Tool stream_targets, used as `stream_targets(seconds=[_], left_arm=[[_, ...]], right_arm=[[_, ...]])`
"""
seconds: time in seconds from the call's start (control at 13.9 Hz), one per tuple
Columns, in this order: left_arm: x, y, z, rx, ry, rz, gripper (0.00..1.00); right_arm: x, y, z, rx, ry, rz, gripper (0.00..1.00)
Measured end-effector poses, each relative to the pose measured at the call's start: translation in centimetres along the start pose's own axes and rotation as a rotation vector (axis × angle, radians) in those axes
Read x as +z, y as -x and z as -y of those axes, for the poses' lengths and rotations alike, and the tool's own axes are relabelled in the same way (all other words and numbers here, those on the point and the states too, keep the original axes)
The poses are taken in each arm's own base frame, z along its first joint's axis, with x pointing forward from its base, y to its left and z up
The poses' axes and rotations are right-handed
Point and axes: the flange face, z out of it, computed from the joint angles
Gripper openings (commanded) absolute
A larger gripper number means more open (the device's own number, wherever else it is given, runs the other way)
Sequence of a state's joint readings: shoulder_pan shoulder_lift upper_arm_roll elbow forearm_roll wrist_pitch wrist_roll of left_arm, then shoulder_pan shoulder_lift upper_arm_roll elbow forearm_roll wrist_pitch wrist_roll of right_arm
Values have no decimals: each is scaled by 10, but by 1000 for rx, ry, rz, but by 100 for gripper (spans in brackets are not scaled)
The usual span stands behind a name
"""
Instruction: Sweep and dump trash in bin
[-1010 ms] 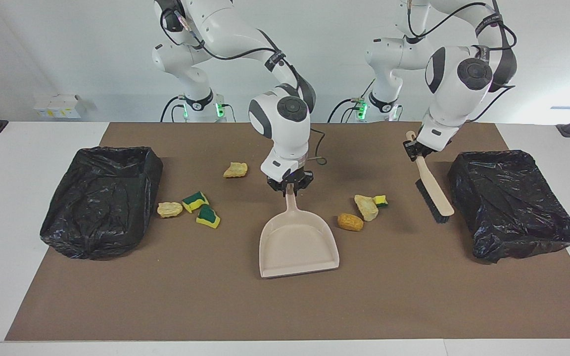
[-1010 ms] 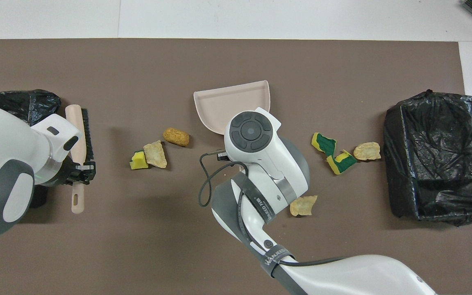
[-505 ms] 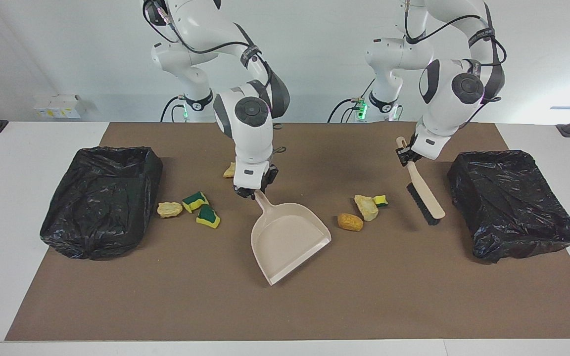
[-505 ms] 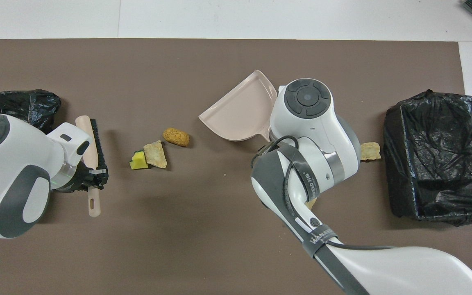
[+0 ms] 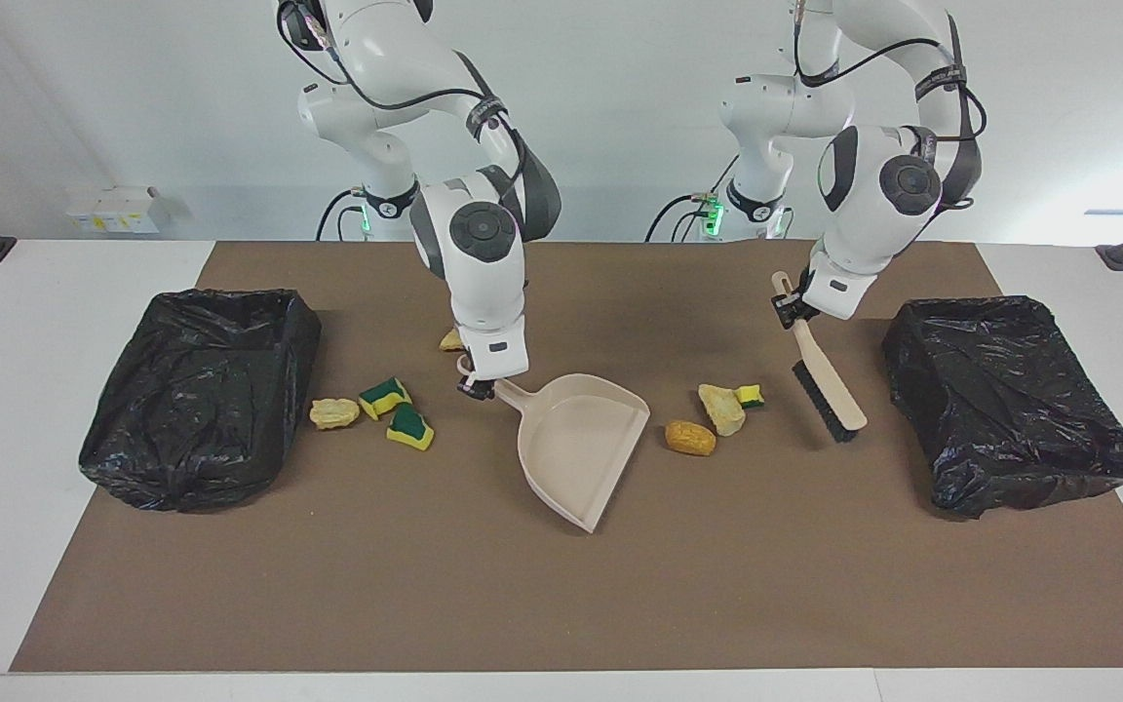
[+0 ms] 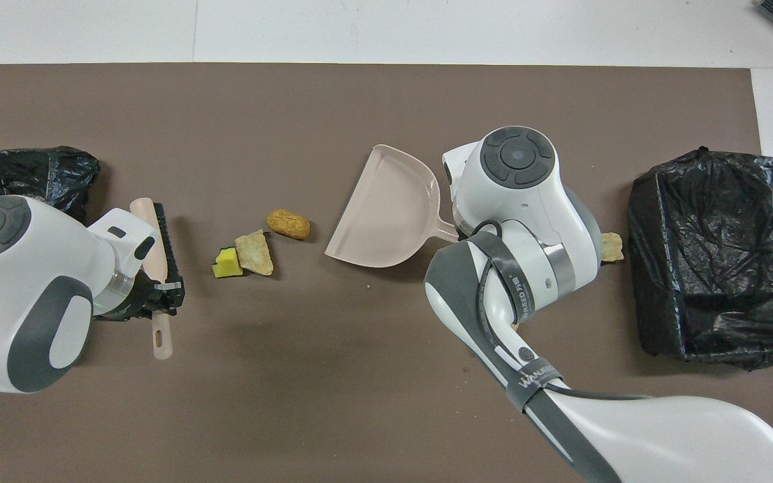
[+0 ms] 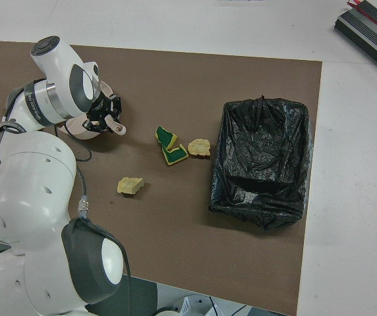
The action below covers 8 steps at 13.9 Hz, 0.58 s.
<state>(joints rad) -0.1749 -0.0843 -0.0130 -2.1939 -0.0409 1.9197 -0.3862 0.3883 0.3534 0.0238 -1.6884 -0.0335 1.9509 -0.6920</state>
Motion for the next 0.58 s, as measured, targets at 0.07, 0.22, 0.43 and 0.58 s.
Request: stream_targets(seconds=[0.07,0.22,0.43,0.58], left_arm=[[0,0,0,0,2,-5,0],[1,-1,-1,2,7,-18,0],[7,-3,-3,4,10,-28,0],[11,-4,-5,6,13,-38,0]], right_arm=[[1,4,-4,-38,-2,2,0],[3,8,-7,-119,-5,3,0],[8,10,-6,-221,-13,11,0],[12,13,-9,-318,1,-4,0]])
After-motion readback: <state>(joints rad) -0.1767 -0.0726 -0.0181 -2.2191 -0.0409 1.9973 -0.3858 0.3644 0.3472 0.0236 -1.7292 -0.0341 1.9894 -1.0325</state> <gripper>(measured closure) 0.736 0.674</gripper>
